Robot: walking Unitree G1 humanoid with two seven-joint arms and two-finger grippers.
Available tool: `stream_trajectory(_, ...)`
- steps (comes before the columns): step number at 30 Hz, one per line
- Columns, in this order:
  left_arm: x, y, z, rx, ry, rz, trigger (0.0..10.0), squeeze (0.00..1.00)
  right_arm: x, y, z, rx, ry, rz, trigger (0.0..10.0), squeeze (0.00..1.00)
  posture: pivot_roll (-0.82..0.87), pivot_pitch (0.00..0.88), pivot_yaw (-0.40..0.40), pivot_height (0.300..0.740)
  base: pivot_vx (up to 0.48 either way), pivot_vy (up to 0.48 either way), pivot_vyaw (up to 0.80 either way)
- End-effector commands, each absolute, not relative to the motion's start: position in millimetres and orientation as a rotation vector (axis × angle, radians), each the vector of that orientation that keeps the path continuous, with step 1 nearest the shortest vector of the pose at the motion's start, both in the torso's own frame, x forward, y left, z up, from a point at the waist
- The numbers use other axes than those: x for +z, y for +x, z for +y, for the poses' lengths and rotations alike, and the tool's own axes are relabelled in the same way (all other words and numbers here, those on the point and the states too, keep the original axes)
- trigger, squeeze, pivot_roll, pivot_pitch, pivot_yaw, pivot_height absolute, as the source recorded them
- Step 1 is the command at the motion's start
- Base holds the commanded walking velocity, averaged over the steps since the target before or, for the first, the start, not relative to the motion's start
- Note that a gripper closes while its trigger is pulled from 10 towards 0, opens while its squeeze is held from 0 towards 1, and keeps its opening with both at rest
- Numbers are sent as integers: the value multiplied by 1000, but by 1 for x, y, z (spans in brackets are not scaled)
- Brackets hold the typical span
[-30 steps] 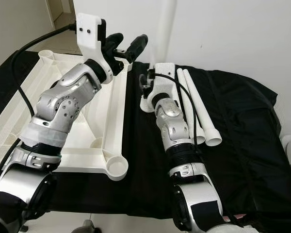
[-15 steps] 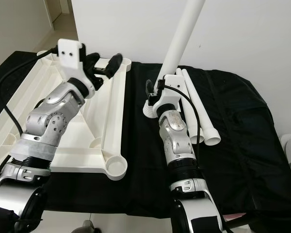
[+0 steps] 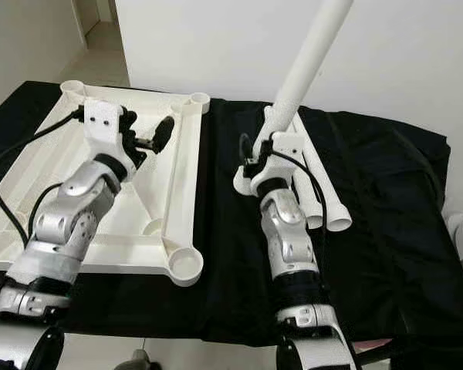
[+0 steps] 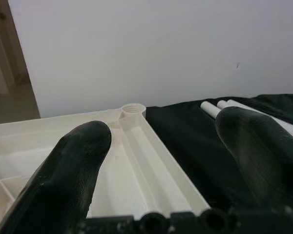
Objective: Building children table
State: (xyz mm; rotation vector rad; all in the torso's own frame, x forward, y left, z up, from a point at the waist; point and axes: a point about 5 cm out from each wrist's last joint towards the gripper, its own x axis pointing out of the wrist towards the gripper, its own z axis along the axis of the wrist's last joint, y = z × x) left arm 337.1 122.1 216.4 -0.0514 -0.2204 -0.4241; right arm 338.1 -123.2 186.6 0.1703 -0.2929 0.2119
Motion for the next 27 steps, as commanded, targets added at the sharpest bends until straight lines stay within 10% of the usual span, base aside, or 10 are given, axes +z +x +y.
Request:
stream_trajectory(1,210,331,120,-438,-22,-219,10000,0,192,335,-124,223,159,-334,10000,0,22,0,-36,740,0,0,0)
stream_trajectory(27,155,271,139,-969,336,-71,10000,0,187,327,-130,253,119,-333,10000,0,32,0,-48,740,0,0,0)
